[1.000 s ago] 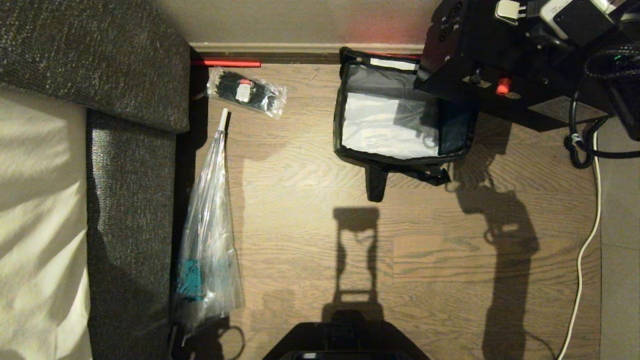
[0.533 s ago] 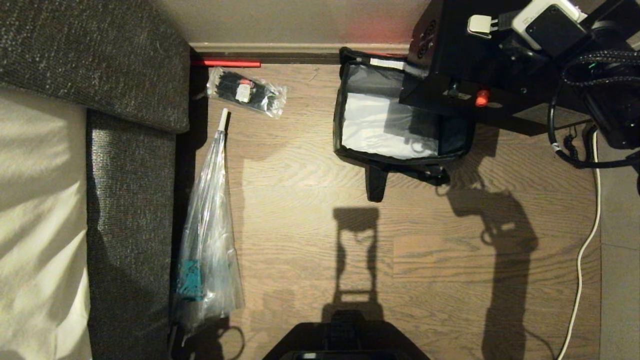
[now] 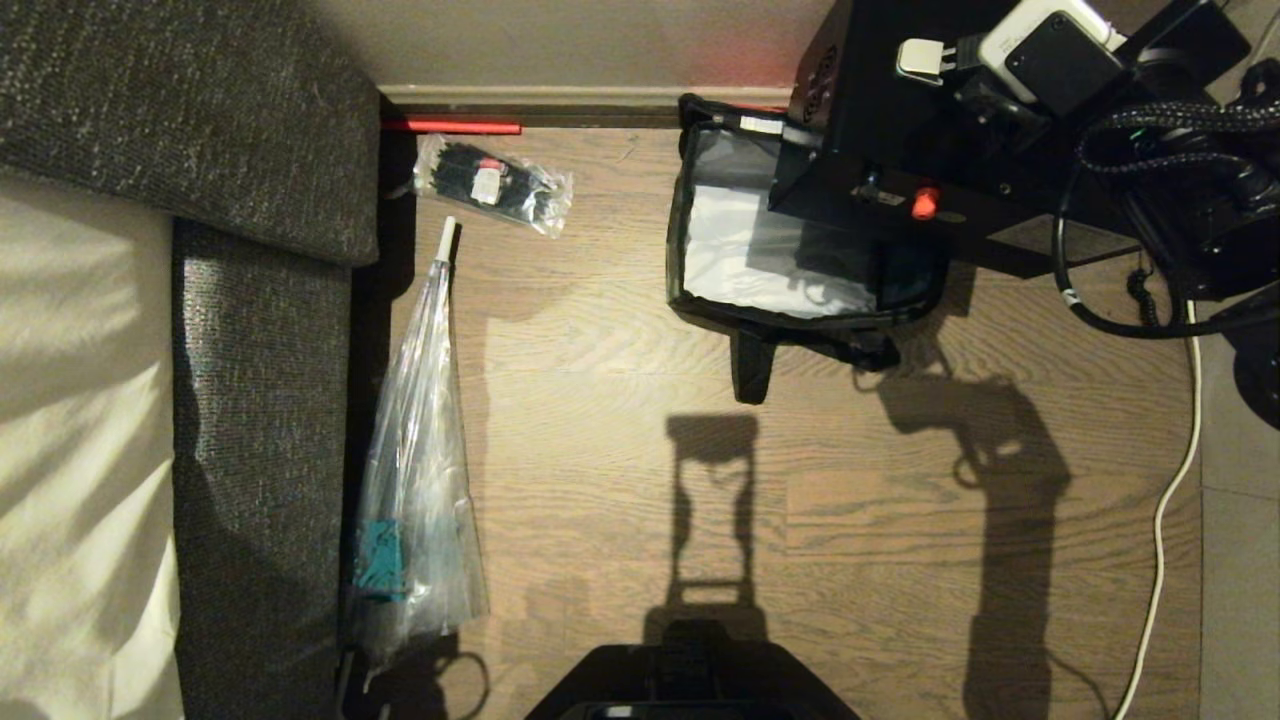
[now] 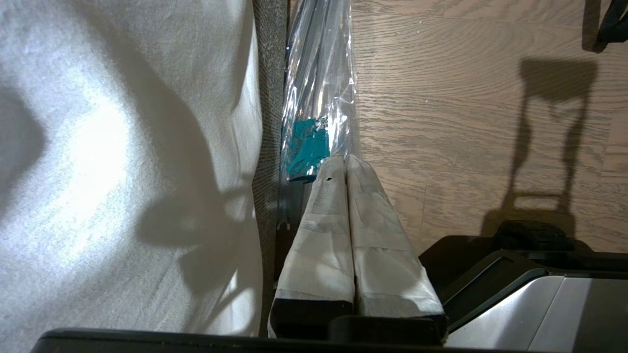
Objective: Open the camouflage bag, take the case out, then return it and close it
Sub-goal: Place the black box back
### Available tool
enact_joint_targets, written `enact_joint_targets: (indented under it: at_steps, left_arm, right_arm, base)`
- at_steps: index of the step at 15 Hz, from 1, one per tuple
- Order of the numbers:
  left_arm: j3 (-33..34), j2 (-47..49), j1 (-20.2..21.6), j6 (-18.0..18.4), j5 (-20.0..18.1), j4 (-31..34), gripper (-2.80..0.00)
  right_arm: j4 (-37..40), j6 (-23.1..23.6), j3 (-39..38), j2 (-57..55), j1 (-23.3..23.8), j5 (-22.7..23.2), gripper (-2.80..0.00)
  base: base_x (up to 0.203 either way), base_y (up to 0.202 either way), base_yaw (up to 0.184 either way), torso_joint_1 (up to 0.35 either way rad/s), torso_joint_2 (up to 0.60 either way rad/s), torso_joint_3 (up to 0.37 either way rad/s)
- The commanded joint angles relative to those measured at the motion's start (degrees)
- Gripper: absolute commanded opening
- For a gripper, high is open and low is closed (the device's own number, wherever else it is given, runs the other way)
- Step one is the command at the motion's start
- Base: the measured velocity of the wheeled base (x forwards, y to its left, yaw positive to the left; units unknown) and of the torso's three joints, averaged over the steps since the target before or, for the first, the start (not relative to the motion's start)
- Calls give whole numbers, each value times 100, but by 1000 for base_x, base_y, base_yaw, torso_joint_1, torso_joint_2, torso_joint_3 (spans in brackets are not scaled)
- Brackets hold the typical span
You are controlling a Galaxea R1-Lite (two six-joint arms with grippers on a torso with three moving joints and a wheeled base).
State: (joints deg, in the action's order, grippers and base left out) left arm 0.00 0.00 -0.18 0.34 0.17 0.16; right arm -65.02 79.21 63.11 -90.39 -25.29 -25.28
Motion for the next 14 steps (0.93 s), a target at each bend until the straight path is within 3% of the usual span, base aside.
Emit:
enact_joint_targets:
  at_steps: [1, 4, 14]
  left_arm:
    - [0, 0, 1, 1, -2, 2, -280]
    - [0, 0, 1, 1, -6, 2, -280]
    - [0, 0, 1, 1, -8, 2, -280]
  right_arm:
    - [-45, 102, 37, -74, -154, -64, -280]
    - [-98, 239, 6, -114, -336, -324, -280]
    - [-195, 525, 35, -278, -521, -328, -280]
  base:
    - [0, 0, 0, 0, 0, 0]
    - [0, 0, 0, 0, 0, 0]
    - [0, 0, 0, 0, 0, 0]
